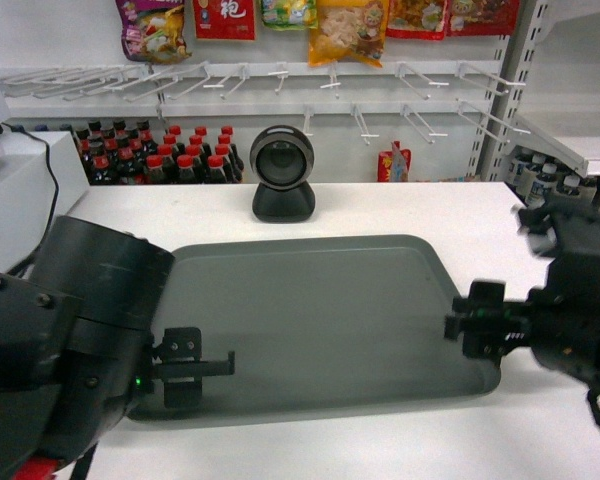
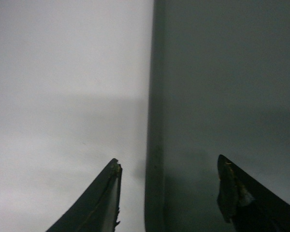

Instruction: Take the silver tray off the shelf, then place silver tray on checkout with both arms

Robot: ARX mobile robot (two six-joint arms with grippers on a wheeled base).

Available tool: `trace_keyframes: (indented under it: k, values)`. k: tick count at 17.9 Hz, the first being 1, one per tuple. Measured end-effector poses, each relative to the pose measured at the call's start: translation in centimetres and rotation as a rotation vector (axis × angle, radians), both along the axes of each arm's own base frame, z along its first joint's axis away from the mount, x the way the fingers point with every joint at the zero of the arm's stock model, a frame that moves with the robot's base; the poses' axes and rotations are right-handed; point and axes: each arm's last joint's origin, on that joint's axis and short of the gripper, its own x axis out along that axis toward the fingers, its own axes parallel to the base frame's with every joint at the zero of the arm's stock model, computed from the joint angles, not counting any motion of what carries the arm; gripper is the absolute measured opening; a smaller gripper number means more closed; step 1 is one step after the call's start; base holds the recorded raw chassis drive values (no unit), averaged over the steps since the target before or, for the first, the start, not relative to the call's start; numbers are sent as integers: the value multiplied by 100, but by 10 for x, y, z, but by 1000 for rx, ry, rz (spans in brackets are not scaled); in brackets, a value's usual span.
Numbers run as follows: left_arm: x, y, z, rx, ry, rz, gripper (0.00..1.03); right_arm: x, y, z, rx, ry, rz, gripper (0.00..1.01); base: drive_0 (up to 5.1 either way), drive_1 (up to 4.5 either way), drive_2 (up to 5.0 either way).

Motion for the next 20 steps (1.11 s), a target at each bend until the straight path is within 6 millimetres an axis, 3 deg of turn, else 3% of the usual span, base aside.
trace_keyframes:
  k: [1,2,3,5,6,7,8,9,14,17,20]
  values:
    - [-7,5,18,-5,-76,21,67,1,-4,15,-6,-72,-21,68,0,0,0]
    - [-13,9,40,-18,-186,26,73,1,-7,23,-56,-243,-100,61,0,0,0]
    - [-14,16,60,-115,-416,-59,63,-12,-15,19,-139,-276,-172,50,0,0,0]
    - [-42,42,56,-81,-520,-165,43,-56,-27,4,-222,-176,-163,30,0,0,0]
    - [-60,53,56,-60,-541,-175,32,-67,-34,14,-229,-200,-173,19,0,0,0]
    - [-68,60,70,-60,-610,-185,21,-73,-38,32,-217,-269,-187,8,0,0,0]
    - [-73,65,84,-60,-682,-195,10,-83,-41,44,-212,-315,-186,3,0,0,0]
    - [-85,71,88,-60,-701,-204,1,-97,-44,46,-215,-310,-179,3,0,0,0]
    - [-122,91,93,-57,-680,-203,1,-138,-59,76,-183,-463,-183,3,0,0,0]
    - [-139,98,108,-56,-711,-200,1,-158,-65,84,-186,-467,-205,3,0,0,0]
    - [-153,110,104,-55,-687,-191,1,-172,-65,90,-186,-466,-205,3,0,0,0]
